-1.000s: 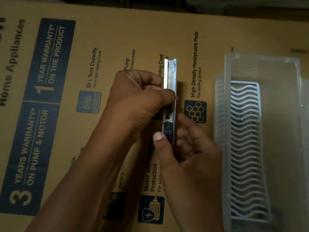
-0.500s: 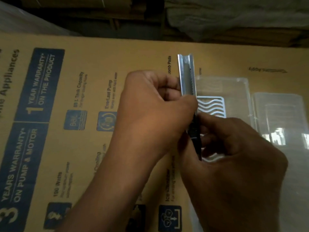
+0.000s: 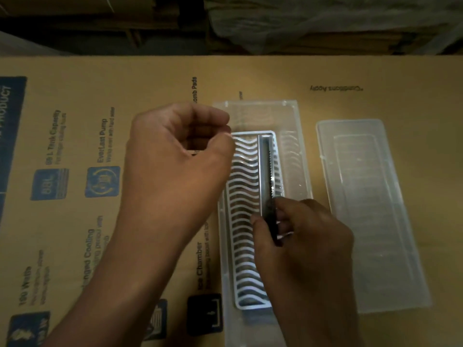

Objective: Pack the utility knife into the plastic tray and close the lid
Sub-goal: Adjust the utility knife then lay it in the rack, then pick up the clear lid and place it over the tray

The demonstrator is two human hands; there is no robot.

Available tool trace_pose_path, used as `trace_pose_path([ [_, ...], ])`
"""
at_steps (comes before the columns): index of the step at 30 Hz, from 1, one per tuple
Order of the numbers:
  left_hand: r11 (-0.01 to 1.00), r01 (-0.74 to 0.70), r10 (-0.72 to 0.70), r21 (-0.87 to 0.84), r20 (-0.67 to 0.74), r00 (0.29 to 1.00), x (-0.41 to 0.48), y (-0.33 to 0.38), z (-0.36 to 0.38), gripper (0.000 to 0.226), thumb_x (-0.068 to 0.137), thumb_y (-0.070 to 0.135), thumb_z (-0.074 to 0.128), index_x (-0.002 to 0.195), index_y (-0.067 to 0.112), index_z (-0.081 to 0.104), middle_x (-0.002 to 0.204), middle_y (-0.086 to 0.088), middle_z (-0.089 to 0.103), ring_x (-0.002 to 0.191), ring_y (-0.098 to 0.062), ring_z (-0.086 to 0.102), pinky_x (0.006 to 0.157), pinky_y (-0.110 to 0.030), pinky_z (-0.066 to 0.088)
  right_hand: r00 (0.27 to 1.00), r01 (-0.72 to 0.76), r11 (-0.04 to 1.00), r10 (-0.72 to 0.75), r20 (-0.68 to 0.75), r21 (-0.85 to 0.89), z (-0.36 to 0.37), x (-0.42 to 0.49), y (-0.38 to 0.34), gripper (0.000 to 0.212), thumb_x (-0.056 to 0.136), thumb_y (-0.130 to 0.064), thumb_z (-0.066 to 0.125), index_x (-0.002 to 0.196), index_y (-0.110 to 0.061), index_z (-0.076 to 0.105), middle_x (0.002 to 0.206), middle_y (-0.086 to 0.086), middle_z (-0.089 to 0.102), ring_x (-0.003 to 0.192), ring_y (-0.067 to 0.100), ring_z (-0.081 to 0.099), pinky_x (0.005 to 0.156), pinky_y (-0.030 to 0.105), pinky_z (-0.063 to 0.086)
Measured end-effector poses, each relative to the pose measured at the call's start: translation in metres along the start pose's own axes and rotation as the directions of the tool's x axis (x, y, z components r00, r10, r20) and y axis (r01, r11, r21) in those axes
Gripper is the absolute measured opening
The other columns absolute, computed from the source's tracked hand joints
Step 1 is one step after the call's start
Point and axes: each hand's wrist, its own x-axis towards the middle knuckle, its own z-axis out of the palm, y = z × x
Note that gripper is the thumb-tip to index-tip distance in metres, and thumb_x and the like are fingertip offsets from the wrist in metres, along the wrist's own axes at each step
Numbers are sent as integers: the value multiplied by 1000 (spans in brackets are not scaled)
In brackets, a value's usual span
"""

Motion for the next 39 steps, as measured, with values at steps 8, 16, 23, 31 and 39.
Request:
trace_pose_path([
  [8,1000,30,-30,-9,-22,999,-11,-2,0,12,72,20,67,76,30,72,82,13,77,77,-6,74,73,-34,63,991,-14,998,22,136,-54,24,0,3,15,89,-23,61,86,-9,65,80,7,62,69,21,58,57,17,37],
  [16,1000,4,-3,16,-27,1000,-10,-11,-9,22,81,10,73,79,32,72,84,14,77,79,-5,73,66,-22,57,989,-57,998,61,135,-37,26,-8,-5,6,91,-12,61,97,-11,63,93,7,63,81,22,62,70,32,55],
  [23,1000,10,-10,-8,-13,1000,-10,-14,-12,23,81,8,73,79,31,72,83,12,77,78,-4,72,62,-14,54,985,-119,993,121,124,-19,25,-10,-11,20,93,-19,60,113,-16,60,108,1,61,95,15,60,81,27,54],
  [31,997,-76,76,13,45,996,-14,-2,-1,25,83,8,71,80,33,71,84,13,77,76,-2,71,64,-17,55,1000,8,996,-10,23,90,-37,6,-17,21,77,-39,75,90,-25,67,74,-8,65,61,3,57,53,12,48],
  [39,972,-212,189,105,194,963,-32,17,52,13,81,27,68,91,34,72,81,18,70,74,0,67,59,-6,47,984,-132,988,121,-127,-81,-67,47,65,43,81,-36,73,118,-16,64,105,8,67,95,24,63,83,33,47],
])
